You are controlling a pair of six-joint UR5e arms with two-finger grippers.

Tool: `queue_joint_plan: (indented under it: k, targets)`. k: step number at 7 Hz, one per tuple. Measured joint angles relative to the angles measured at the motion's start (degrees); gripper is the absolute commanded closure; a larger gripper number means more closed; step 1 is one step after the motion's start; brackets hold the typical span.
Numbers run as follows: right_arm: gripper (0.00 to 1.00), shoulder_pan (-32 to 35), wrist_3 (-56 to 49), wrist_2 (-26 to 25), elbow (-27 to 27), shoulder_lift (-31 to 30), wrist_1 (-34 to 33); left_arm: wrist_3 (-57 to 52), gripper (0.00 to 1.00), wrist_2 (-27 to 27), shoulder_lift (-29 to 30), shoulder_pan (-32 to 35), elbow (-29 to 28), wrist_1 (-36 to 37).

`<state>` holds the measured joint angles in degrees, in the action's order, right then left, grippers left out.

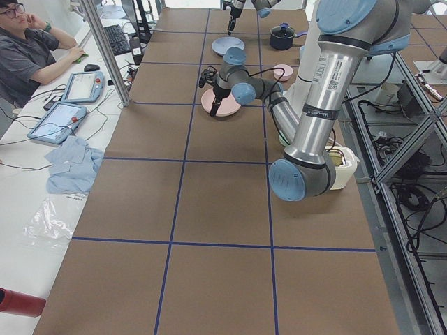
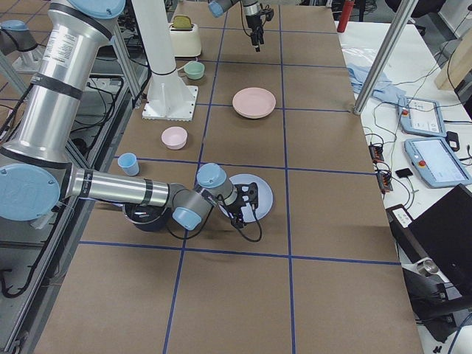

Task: Stack three plates with pink and blue
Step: 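Grasp the light blue plate's rim with the right gripper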

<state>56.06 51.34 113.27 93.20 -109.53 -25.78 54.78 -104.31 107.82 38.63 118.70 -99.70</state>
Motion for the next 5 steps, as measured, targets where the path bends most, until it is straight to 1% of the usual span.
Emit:
queue_joint_plan:
  k: [1, 2, 3, 5]
  targets:
    - [0.61, -1.0, 0.9, -0.4, -2.1, 0.0, 2.9, 0.0, 0.00, 0.0, 0.0, 0.0, 0.0, 0.0]
    - [0.84, -1.7, 1.2, -0.5, -3.2, 0.0, 4.3, 0.2, 0.00, 0.0, -0.1, 0.0, -0.1, 0.0]
    - [1.00, -2.2, 1.3, -0.5, -3.7, 0.0, 4.8, 0.4, 0.00, 0.0, -0.1, 0.0, -0.1, -0.1]
    - [1.00, -2.6, 1.4, -0.6, -4.4, 0.0, 5.0, 0.7, 0.00, 0.0, -0.1, 0.0, 0.0, -0.1]
